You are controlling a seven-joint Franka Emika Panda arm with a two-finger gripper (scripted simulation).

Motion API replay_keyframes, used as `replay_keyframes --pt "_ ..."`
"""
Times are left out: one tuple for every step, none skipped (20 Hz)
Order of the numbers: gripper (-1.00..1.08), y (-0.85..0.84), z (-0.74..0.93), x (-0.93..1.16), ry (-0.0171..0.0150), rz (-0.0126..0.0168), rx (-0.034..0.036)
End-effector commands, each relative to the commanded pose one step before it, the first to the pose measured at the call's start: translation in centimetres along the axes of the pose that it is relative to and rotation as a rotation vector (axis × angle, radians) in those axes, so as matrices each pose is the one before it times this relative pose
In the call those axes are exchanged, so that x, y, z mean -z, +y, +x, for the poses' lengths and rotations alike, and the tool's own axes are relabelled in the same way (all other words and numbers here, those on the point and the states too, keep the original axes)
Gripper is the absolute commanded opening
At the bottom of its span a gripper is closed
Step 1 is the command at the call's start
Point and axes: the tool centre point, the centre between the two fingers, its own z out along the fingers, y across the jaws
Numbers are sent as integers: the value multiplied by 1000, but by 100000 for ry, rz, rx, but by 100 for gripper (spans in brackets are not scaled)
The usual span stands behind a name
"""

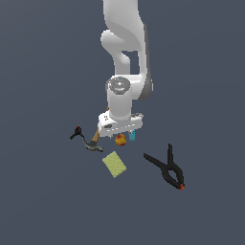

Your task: Pick up a designated object from a clutter of objects.

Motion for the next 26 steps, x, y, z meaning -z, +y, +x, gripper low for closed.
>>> replay_keyframes --pt "100 -21 -206 -460 35 -14 640" --pt "100 6 -40 -71 -10 3 68" --pt "100 13 -17 -22 0 0 0" --pt "100 -19 45 105 -90 27 -156" --pt "100 0 -1 -31 0 0 0" --pt "100 1 -4 -92 0 0 0" --pt "100 1 -7 -152 0 0 0" --pt "100 2 -10 -213 0 0 0" --pt "100 2 -13 -272 0 0 0" --pt "100 3 -16 -330 0 0 0" --pt "100 -28 -11 -374 26 -6 64" --pt "100 4 -21 -443 0 0 0" --pt "100 5 -21 -497 0 0 0" --pt "100 -25 -11 -517 26 -6 64" --pt "100 7 -13 -481 0 0 0" --pt "100 8 -6 -420 0 0 0" --pt "100 8 0 -359 0 0 0" --pt "100 -23 13 -286 25 -9 64" --pt "100 8 7 -242 0 0 0" --pt "100 7 8 -186 0 0 0" --pt "100 5 7 -132 0 0 0" --pt "100 3 5 -79 0 0 0" --pt "100 1 2 -26 0 0 0" --pt "-100 0 0 0 0 0 0" --pt "-100 0 0 0 0 0 0" --pt "-100 0 0 0 0 0 0"
